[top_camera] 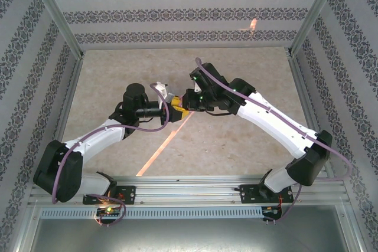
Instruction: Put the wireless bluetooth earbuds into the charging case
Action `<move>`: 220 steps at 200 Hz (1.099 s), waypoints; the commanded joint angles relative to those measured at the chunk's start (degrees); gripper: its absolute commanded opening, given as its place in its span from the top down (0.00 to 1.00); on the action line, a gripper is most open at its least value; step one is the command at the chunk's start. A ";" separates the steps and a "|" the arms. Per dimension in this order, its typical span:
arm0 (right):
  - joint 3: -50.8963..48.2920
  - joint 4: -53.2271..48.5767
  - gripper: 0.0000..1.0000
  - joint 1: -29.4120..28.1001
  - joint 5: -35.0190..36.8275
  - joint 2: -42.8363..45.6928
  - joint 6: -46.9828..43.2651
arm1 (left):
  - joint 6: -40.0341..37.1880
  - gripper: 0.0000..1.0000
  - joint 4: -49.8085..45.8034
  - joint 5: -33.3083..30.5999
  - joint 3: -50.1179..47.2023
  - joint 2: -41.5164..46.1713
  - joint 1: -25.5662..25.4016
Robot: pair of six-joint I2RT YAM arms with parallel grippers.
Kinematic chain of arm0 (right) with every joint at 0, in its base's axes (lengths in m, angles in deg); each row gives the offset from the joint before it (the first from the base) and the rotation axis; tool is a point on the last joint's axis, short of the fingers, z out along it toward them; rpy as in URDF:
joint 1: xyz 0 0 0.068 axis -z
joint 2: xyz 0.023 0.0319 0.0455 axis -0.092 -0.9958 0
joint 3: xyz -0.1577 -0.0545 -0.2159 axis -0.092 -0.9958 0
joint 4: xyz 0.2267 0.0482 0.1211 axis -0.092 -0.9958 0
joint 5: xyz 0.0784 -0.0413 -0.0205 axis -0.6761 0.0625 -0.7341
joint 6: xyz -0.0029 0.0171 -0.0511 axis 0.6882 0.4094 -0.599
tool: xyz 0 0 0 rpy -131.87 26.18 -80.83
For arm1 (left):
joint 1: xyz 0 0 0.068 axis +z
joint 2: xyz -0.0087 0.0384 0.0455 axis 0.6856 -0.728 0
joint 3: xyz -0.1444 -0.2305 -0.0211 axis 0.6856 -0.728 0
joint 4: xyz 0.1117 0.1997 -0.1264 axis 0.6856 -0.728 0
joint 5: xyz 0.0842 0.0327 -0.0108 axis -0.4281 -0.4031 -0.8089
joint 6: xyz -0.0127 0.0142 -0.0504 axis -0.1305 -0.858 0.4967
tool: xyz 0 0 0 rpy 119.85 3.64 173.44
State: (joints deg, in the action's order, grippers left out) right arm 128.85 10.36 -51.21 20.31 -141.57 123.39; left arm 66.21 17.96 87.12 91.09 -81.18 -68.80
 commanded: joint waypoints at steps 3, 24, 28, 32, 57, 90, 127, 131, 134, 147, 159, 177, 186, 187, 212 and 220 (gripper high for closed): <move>1.25 -1.11 0.87 -0.72 0.79 -1.14 -0.71 | -1.50 0.79 -0.41 0.71 1.84 0.43 -0.89; 1.42 -0.75 0.84 -0.72 0.34 -1.46 -0.57 | -1.67 0.79 -0.93 0.67 1.97 0.43 -0.93; 1.47 -0.67 0.83 -0.74 0.32 -1.48 -0.62 | -1.80 0.79 -1.01 0.62 1.99 0.48 -0.86; 1.58 -0.69 0.82 -0.68 0.24 -1.48 -0.63 | -1.78 0.78 -1.14 0.63 2.03 0.48 -0.85; 2.37 -1.40 0.80 -0.74 0.43 -1.71 -0.86 | -2.31 0.79 -2.09 0.54 2.24 0.59 -0.87; 3.09 -2.20 0.76 -0.73 1.29 -1.34 -1.10 | -2.46 0.78 -2.26 0.46 2.25 0.49 -0.91; 3.62 -2.07 0.72 -0.67 1.28 -1.26 -1.11 | -2.46 0.78 -2.40 0.48 2.50 0.47 -0.85; 3.68 -2.05 0.71 -0.69 1.12 -1.34 -1.02 | -2.46 0.78 -2.45 0.44 2.54 0.46 -0.93; 3.71 -1.96 0.71 -0.68 1.07 -1.40 -1.01 | -2.46 0.78 -2.50 0.50 2.52 0.44 -0.86; 3.75 -1.89 0.69 -0.70 0.85 -1.62 -0.97 | -2.46 0.78 -2.70 0.52 2.56 0.50 -0.87; 3.80 -2.06 0.69 -0.69 0.79 -1.69 -0.84 | -2.72 0.78 -3.12 0.41 2.47 0.64 -0.87; 3.78 -1.93 0.68 -0.59 0.98 -1.43 -0.58 | -2.99 0.78 -3.55 0.26 2.43 0.79 -0.89; 3.89 -1.91 0.67 -0.50 1.02 -1.09 -0.57 | -3.08 0.78 -3.64 0.27 2.39 0.83 -0.89; 3.93 -1.90 0.67 -0.49 1.07 -1.04 -0.57 | -3.08 0.78 -3.68 0.26 2.36 0.83 -0.87; 4.67 -1.83 0.67 -0.34 0.81 0.43 -0.55 | -3.08 0.78 -3.87 0.02 2.31 0.69 -0.88; 4.85 -1.38 0.67 -0.33 0.40 1.30 -0.87 | -3.05 0.78 -3.90 -0.12 2.18 0.62 -0.85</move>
State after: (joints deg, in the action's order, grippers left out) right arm 131.10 9.05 -51.56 20.31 -142.77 123.21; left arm 64.71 15.30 86.44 91.95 -81.18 -68.82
